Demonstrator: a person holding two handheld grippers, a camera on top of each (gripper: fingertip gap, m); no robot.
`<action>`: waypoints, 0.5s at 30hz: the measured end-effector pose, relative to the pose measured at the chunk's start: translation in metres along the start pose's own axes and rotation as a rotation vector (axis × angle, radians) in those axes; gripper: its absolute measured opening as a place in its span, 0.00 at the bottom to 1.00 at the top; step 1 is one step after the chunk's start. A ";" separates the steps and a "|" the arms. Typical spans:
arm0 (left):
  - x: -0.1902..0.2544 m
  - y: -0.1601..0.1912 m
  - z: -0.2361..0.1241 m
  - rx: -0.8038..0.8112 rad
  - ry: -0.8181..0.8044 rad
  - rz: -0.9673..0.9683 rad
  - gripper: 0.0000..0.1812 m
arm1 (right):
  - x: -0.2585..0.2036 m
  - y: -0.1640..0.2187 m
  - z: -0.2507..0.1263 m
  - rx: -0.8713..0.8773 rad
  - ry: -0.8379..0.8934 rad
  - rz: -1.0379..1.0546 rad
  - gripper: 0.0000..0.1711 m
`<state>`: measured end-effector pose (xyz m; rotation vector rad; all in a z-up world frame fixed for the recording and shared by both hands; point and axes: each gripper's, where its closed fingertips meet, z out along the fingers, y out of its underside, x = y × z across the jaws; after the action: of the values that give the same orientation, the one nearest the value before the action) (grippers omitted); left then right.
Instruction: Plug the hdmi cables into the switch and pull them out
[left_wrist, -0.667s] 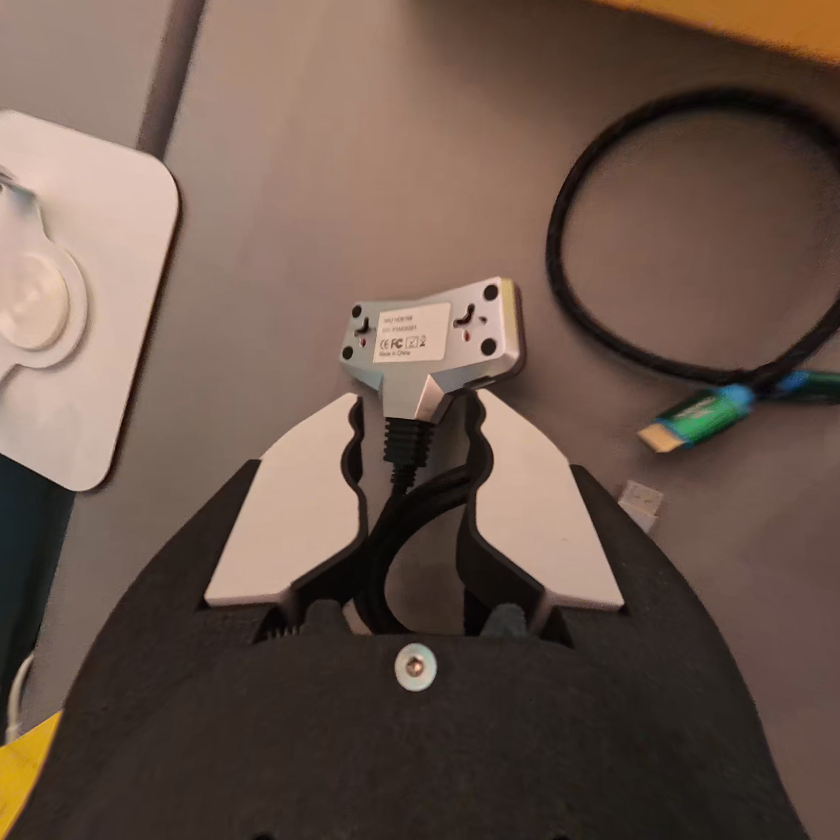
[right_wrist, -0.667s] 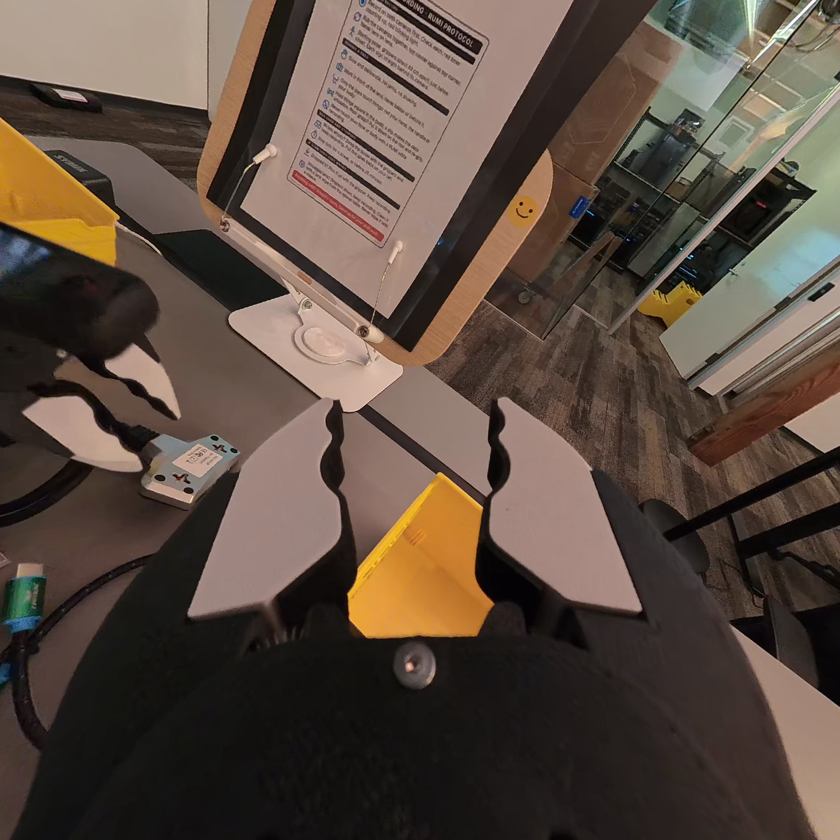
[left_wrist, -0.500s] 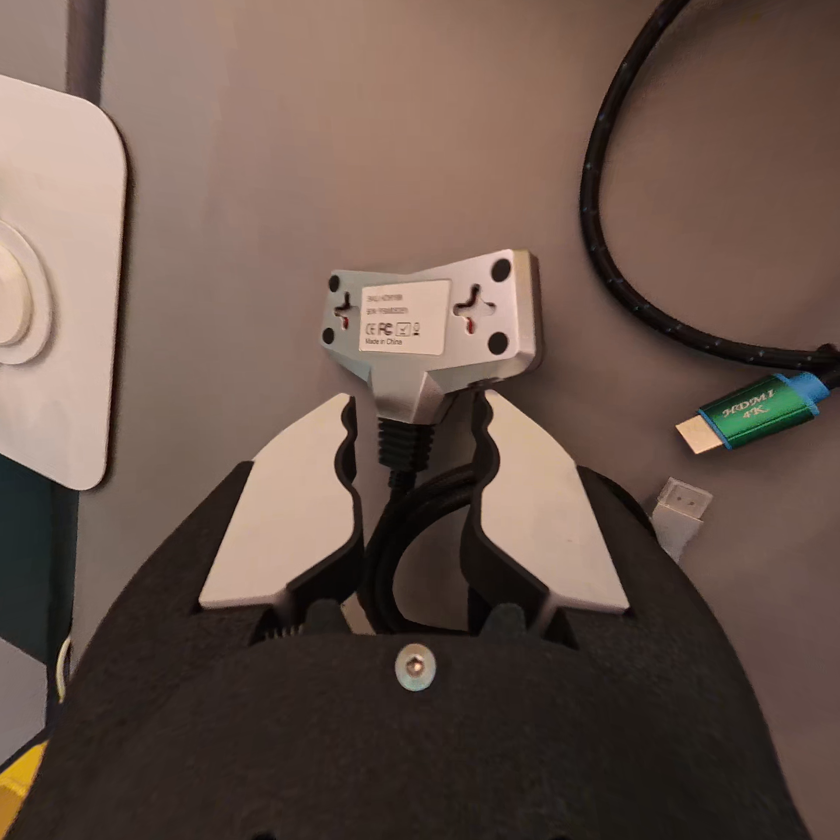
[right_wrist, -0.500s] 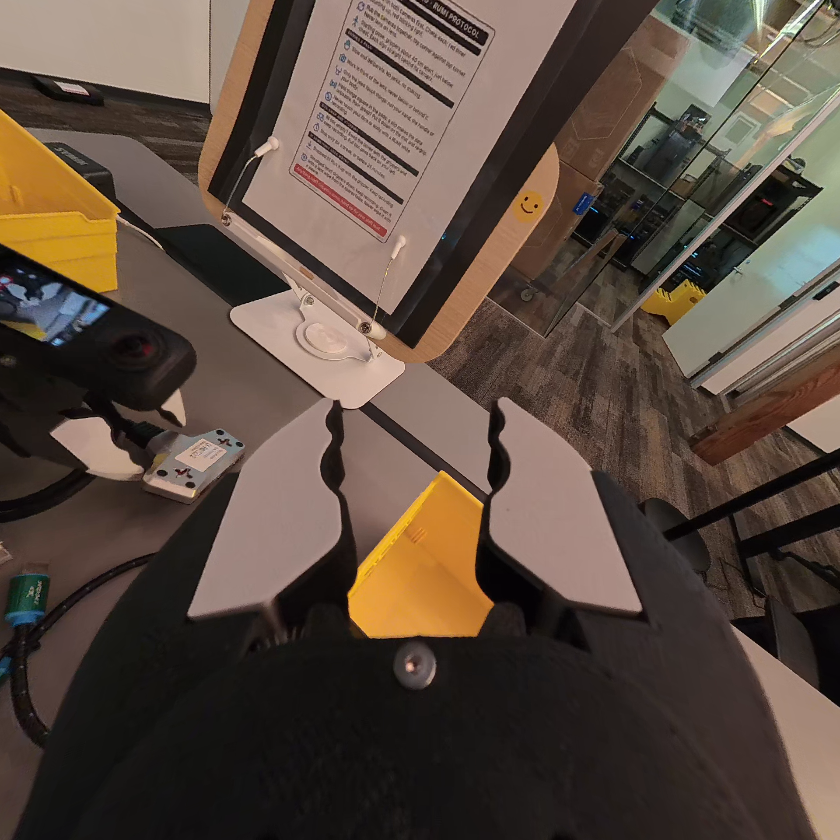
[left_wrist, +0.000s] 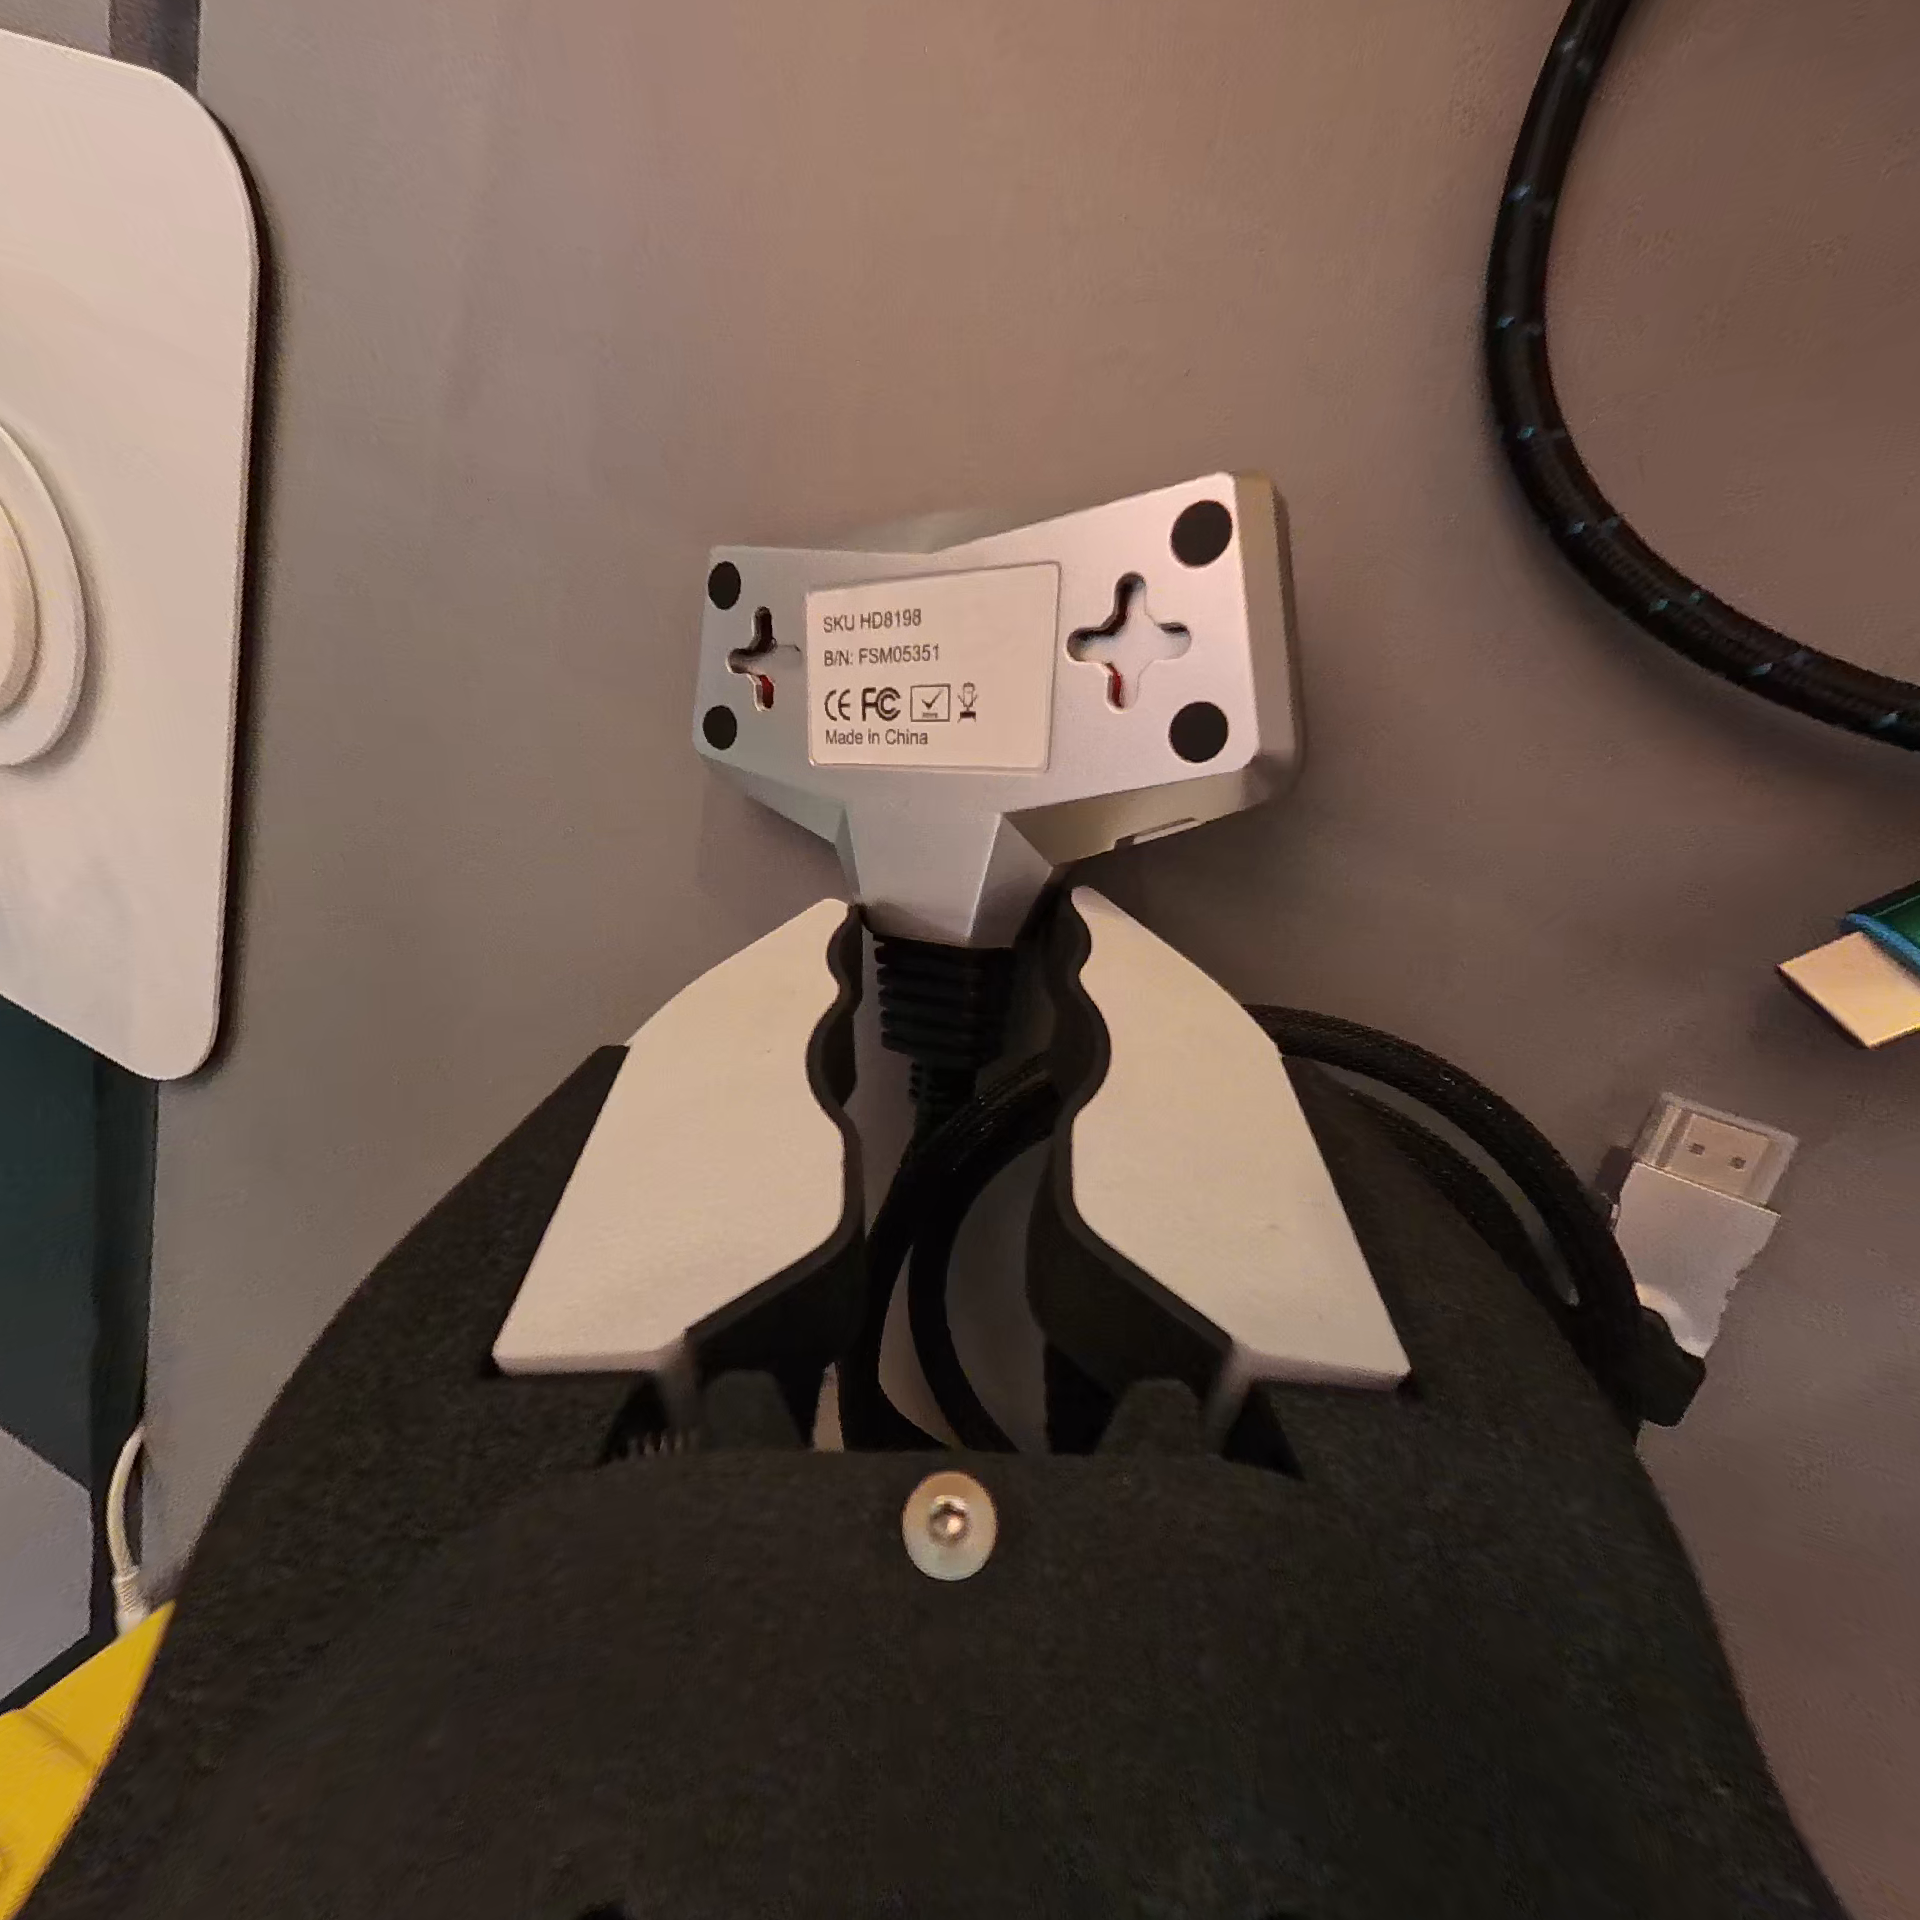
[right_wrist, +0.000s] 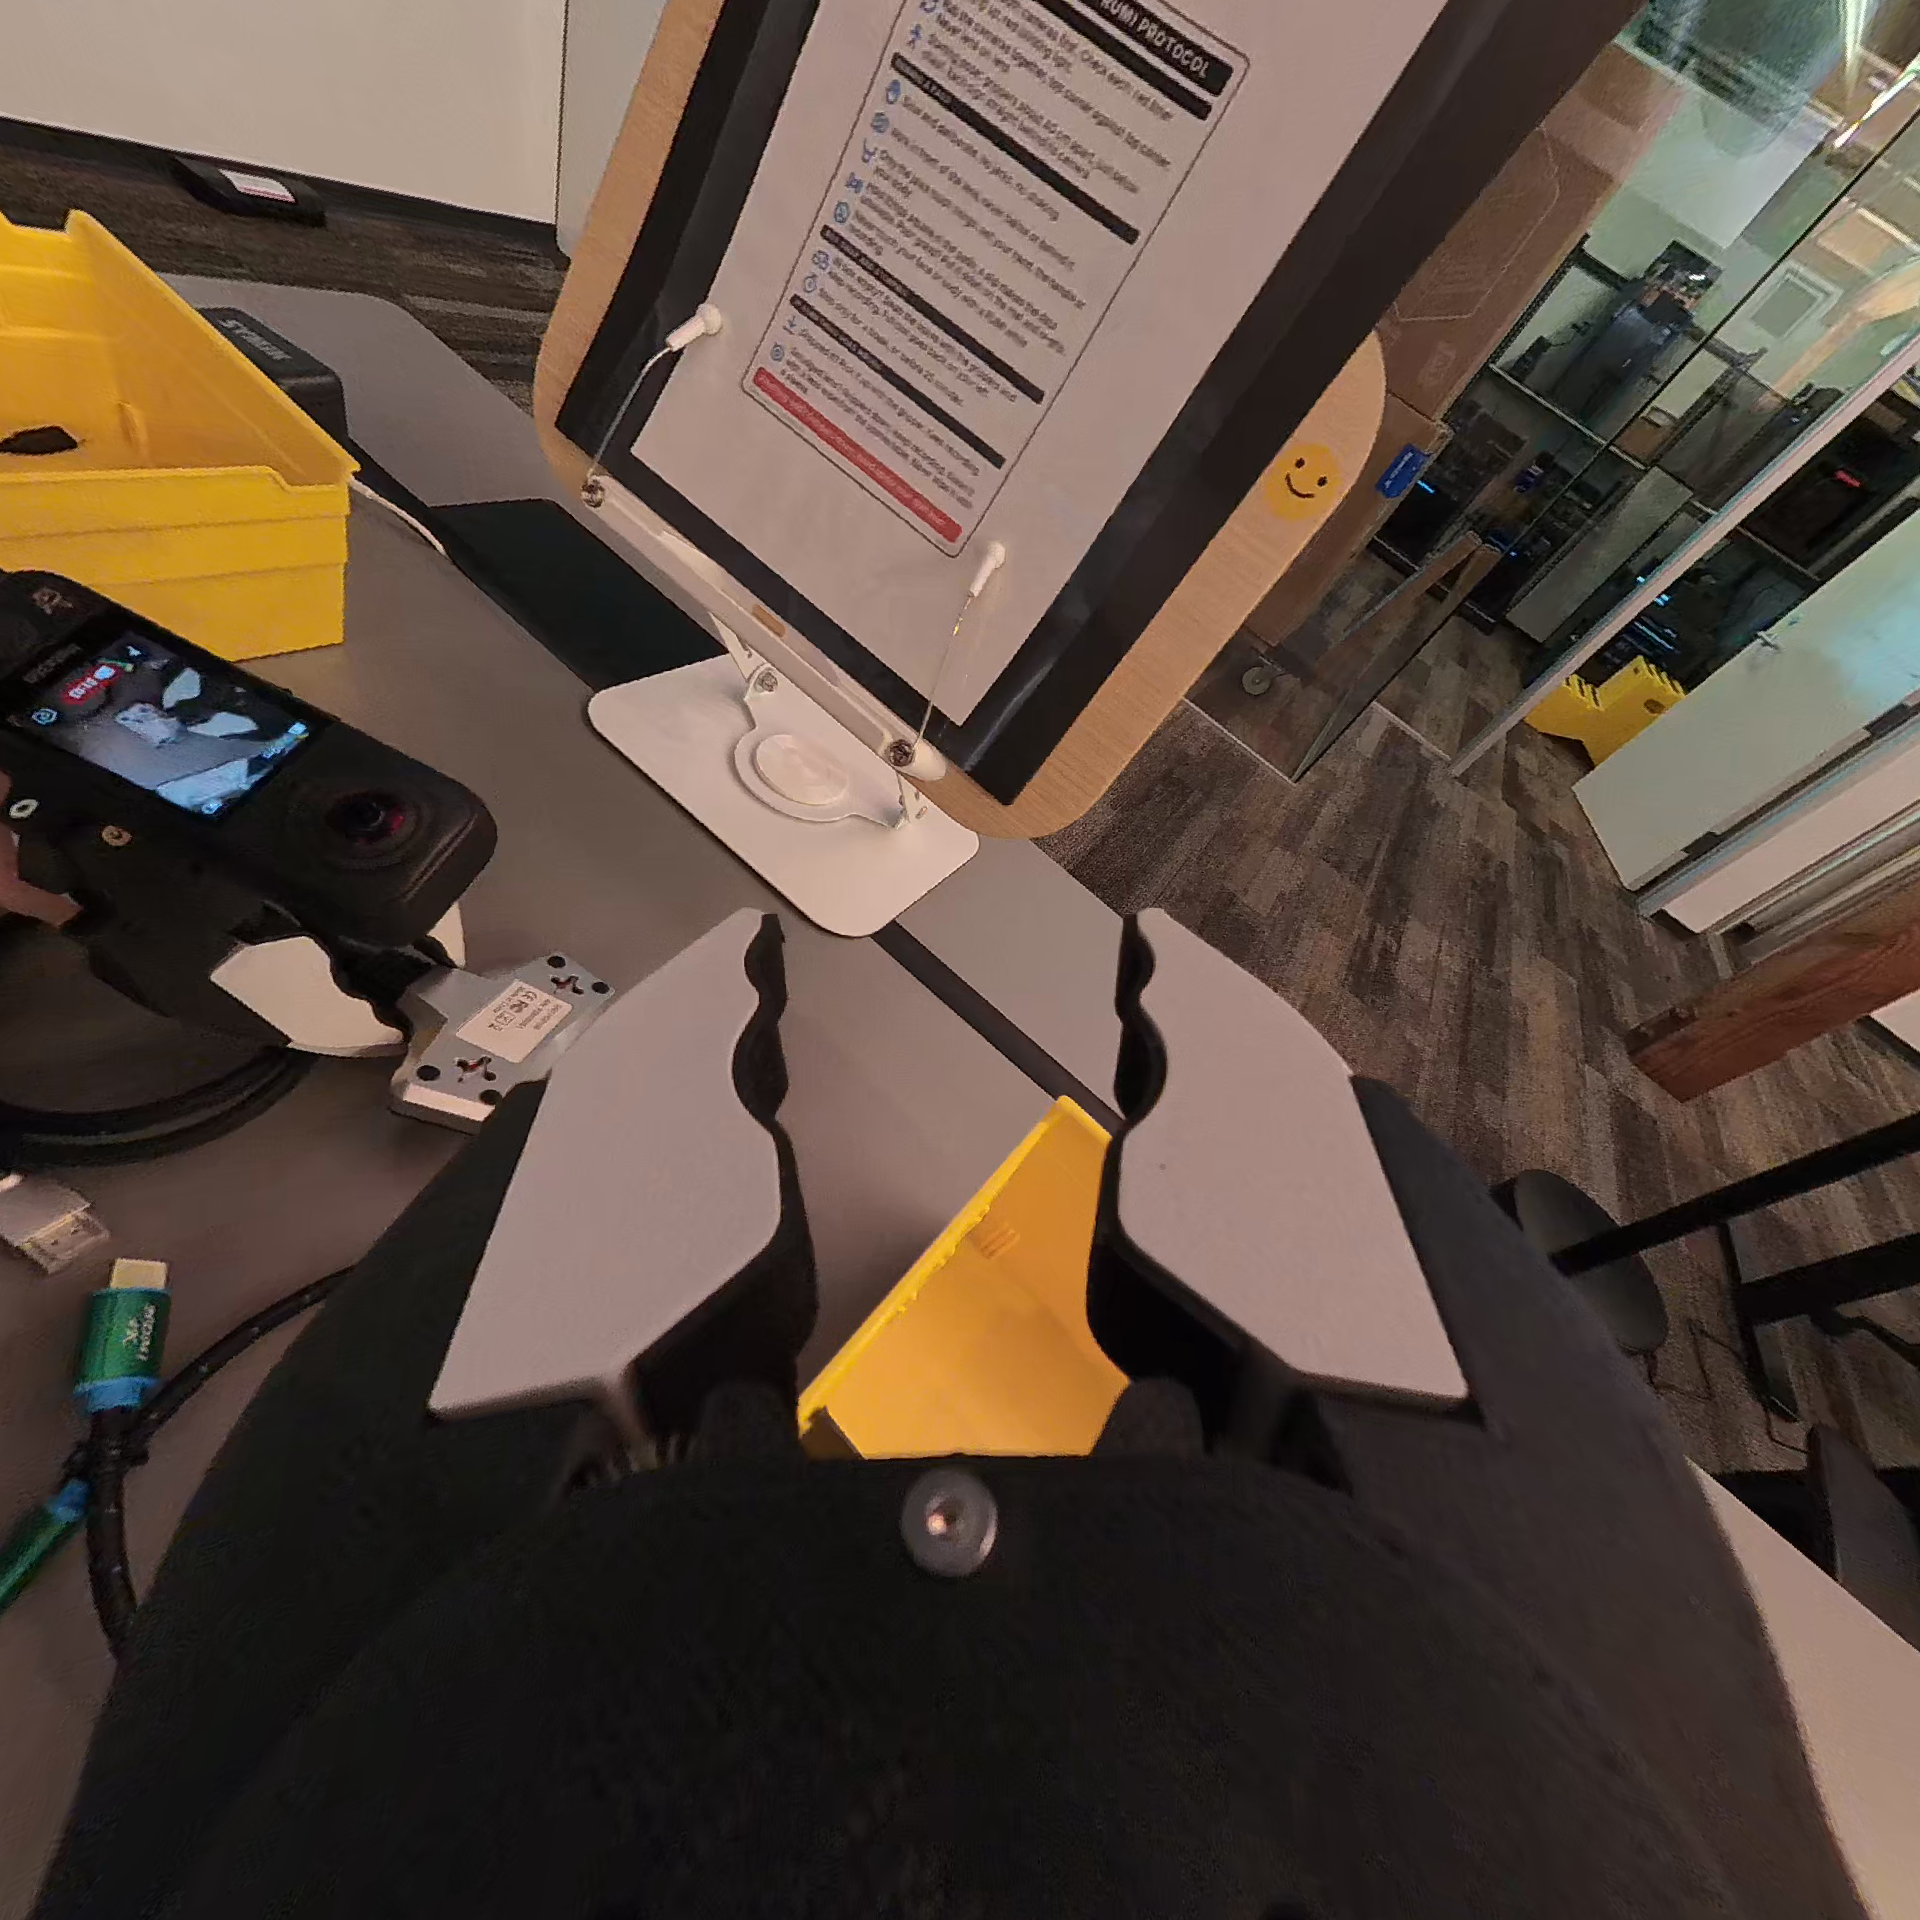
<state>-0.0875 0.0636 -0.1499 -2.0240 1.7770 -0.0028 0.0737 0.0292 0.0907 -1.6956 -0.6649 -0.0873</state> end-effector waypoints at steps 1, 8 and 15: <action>0.000 0.000 -0.001 0.013 0.006 -0.010 0.18 | -0.002 0.000 0.001 0.000 -0.006 -0.001 0.37; -0.005 -0.002 -0.036 0.211 -0.016 -0.079 0.18 | -0.023 -0.001 0.015 -0.007 -0.066 -0.014 0.36; 0.017 -0.029 -0.120 0.524 0.006 0.072 0.18 | -0.101 -0.009 0.011 0.115 -0.386 -0.282 0.38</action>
<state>-0.0914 0.0110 -0.0370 -1.5839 1.6357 -0.4095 -0.0179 0.0022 0.0542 -1.5104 -1.1738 0.0808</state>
